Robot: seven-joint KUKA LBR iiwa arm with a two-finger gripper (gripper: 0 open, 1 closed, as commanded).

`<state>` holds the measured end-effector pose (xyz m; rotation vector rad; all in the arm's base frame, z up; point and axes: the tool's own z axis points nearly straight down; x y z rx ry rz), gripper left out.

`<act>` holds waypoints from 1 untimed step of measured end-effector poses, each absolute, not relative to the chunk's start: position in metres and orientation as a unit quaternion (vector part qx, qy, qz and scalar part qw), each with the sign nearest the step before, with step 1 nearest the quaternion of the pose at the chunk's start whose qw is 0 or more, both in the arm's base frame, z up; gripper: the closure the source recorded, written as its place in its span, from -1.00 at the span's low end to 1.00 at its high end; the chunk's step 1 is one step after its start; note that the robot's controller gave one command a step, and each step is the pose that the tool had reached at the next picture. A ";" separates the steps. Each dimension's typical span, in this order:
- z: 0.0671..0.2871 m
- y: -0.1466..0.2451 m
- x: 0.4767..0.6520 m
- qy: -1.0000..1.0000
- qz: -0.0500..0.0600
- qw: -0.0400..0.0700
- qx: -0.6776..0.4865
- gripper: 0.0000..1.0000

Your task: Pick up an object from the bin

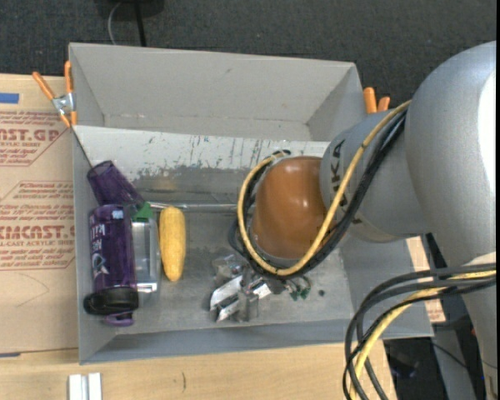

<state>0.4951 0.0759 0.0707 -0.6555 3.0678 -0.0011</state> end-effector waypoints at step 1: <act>0.071 0.059 0.531 0.968 0.001 0.002 -0.251 1.00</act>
Offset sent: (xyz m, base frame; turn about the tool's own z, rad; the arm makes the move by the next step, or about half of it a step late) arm 0.0000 0.0000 0.0000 0.0000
